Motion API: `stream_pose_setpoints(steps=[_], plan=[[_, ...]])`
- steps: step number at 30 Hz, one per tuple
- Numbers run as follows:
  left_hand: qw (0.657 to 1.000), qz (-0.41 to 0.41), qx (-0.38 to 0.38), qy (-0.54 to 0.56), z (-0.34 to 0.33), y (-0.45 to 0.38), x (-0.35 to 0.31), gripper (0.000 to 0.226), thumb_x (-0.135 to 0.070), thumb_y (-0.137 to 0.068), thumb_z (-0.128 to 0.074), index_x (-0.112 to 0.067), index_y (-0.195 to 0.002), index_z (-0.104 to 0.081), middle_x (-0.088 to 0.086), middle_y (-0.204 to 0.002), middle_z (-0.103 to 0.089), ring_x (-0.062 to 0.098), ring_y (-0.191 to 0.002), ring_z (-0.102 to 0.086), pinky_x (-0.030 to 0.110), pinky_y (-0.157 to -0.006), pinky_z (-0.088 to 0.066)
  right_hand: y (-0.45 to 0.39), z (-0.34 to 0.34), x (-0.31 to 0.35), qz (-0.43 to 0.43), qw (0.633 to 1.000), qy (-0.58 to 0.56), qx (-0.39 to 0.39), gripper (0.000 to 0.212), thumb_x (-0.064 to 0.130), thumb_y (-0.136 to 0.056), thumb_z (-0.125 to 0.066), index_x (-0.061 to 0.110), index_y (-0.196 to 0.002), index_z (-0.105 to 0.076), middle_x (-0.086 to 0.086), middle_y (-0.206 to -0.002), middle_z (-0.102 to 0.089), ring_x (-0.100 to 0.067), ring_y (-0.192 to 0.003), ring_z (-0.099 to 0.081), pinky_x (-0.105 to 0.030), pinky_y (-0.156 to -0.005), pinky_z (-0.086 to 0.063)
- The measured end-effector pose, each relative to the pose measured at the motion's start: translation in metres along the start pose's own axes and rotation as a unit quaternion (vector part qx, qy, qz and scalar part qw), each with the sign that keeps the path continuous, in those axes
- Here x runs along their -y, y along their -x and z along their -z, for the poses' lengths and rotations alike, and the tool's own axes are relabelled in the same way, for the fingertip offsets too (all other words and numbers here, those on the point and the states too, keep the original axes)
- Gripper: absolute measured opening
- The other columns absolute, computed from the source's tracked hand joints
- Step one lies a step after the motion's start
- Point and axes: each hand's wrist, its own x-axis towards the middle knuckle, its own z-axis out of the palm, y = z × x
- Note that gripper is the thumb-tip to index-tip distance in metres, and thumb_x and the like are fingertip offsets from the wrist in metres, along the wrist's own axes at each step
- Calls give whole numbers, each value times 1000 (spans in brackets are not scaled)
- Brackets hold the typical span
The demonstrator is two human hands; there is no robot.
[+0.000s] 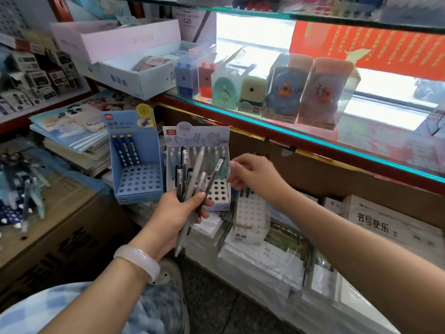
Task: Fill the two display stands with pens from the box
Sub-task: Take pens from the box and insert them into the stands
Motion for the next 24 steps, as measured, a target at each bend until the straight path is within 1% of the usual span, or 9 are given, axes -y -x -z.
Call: stream_pose_setpoints(steps=[2,5,7,9,11,15,18,20,24], plan=[[1000,-4,-1,0,-2,1,-1,7,-7,-91,-53,-7,-92,-60,9,-71,-67,11,-50,-59,20,-45,-47,4,-12,10,-24,992,-109,52,23,25,-95,-52,7,-108,-61,-7,-88,-70,-15,-79,-69,-23,-72,-58],[1000,-13,3,-7,-3,2,-2,6,-7,-91,-54,-8,-92,-60,8,-70,-68,11,-50,-60,20,-46,-47,5,-17,16,-44,981,-181,46,18,22,-94,-55,6,-97,-63,-5,-79,-68,-11,-70,-67,-19,-67,-56],[1000,-15,5,-11,-3,1,-5,6,-8,-91,-55,-8,-94,-60,6,-72,-69,12,-52,-62,20,-48,-50,3,-15,17,-41,978,-202,45,19,22,-94,-56,5,-97,-62,-6,-80,-67,-9,-69,-66,-19,-67,-56],[1000,-10,-3,-5,-2,-1,-10,8,-12,-91,-55,-8,-97,-59,7,-77,-70,15,-57,-66,21,-52,-53,2,-7,19,-26,975,-218,20,17,22,-93,-57,6,-97,-61,-5,-80,-67,-8,-67,-65,-18,-65,-54],[1000,-4,-24,16,3,-6,-13,12,-16,-92,-54,-8,-100,-58,7,-82,-70,17,-59,-67,23,-53,-55,-1,8,20,-1,975,-218,-37,14,22,-92,-58,8,-94,-61,-3,-80,-67,-7,-66,-65,-18,-65,-54],[998,-23,-62,-19,12,-13,-16,6,-17,-94,-52,-12,-94,-56,6,-77,-67,10,-44,-57,22,-45,-49,-8,45,10,26,981,-123,-149,15,19,-92,-57,7,-100,-59,-4,-83,-67,-9,-72,-67,-16,-64,-55],[996,-31,-67,-46,15,-16,-16,8,-16,-94,-52,-12,-87,-55,3,-68,-62,7,-37,-45,20,-39,-40,-10,63,-9,54,978,28,-200,16,17,-93,-56,8,-106,-57,-2,-84,-66,-9,-74,-67,-18,-67,-57],[996,-30,-68,-49,14,-18,-15,11,-16,-94,-52,-11,-85,-54,4,-66,-60,6,-36,-42,19,-38,-37,-8,66,-21,61,971,86,-213,17,16,-93,-56,10,-109,-53,2,-83,-63,-9,-74,-67,-21,-68,-57],[997,-17,-61,-45,9,-17,-14,9,-14,-95,-50,-10,-88,-54,4,-66,-59,7,-37,-41,18,-37,-35,-5,51,-42,41,971,158,-178,20,18,-94,-54,12,-113,-47,-2,-93,-63,-16,-82,-66,-34,-73,-58]])
